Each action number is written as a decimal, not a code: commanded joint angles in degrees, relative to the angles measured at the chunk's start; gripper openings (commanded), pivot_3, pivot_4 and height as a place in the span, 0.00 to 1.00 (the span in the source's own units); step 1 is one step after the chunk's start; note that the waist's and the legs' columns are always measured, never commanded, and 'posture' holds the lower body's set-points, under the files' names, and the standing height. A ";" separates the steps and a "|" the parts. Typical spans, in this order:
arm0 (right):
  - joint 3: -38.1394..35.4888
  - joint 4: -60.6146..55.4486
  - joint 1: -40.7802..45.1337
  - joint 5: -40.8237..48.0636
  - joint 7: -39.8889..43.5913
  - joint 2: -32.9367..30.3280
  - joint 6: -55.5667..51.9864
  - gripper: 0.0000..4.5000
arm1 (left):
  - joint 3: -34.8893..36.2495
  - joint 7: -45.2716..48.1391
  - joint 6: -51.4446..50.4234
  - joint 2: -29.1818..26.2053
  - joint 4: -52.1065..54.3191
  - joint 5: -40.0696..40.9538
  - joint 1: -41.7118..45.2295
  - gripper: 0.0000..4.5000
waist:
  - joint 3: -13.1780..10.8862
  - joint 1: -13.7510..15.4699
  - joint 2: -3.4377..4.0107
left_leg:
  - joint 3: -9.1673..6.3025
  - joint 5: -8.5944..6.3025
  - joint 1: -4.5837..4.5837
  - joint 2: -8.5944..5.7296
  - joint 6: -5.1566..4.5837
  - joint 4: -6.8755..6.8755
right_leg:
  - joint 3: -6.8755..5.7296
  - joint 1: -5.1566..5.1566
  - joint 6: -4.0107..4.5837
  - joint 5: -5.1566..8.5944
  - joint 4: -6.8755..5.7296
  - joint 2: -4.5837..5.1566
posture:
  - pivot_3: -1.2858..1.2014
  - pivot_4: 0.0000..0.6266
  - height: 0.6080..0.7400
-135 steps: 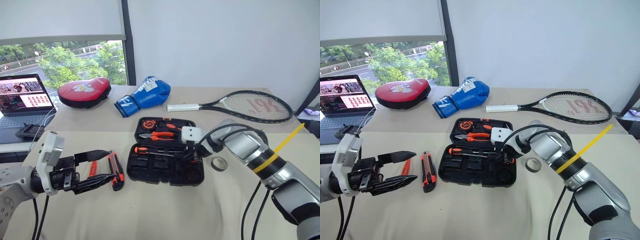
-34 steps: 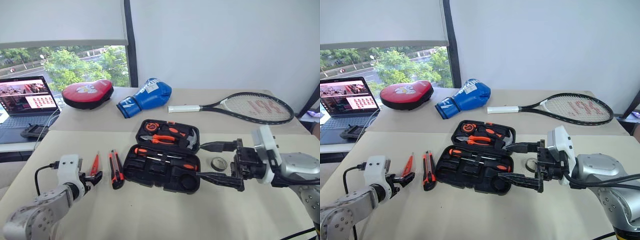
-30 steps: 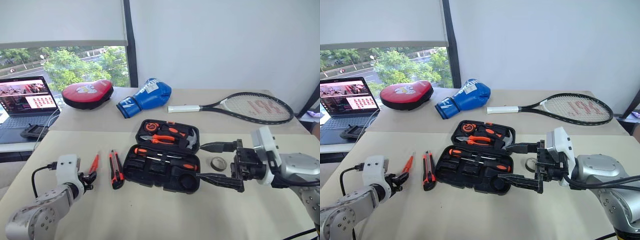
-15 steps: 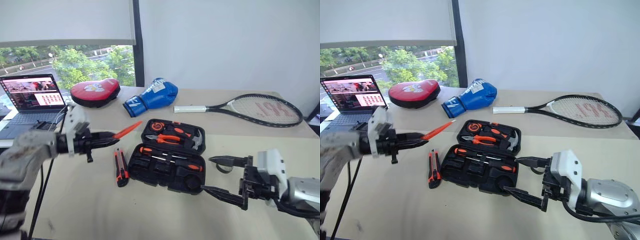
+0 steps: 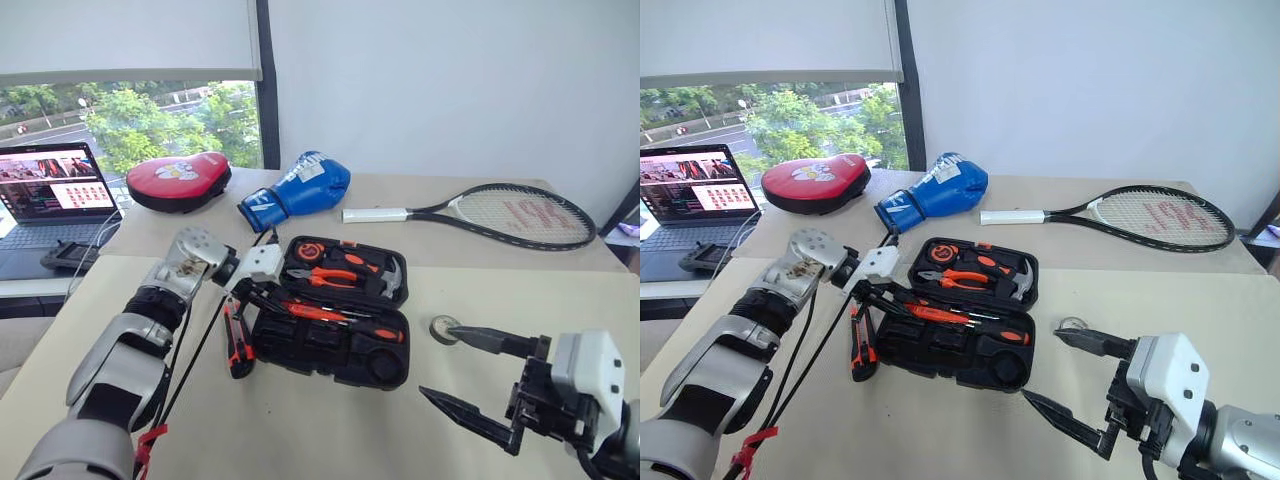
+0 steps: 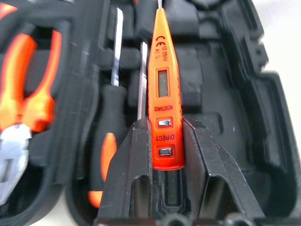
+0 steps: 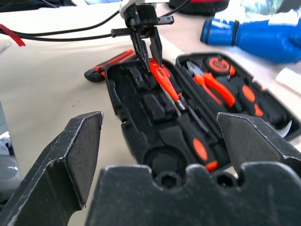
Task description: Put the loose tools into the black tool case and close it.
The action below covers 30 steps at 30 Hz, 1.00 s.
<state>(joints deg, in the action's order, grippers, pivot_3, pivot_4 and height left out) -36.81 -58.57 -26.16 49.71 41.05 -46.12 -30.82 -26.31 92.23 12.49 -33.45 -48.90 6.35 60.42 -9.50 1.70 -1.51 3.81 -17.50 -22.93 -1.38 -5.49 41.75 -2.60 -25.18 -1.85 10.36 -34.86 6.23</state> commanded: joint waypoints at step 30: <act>-2.77 -1.43 -7.16 2.48 -3.60 -3.77 8.46 1.00 | 5.57 0.02 9.35 3.57 -10.89 -8.74 2.60 0.11 | 0.00 0.62 -0.03 | -0.03 -0.13 0.04 -0.07 -0.22 0.23 | 0.00 0.11 -0.21 -0.11 -0.07 0.19 | 0.52 0.24 1.00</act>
<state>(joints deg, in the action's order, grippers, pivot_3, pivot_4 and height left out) -37.59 -58.96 -33.02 50.97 37.27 -49.84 -23.85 -21.29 92.21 21.08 -30.41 -59.37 -1.44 63.01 -9.49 2.32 -1.54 3.78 -17.63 -22.88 -1.45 -5.72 41.98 -2.60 -25.06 -2.05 10.24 -34.94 6.42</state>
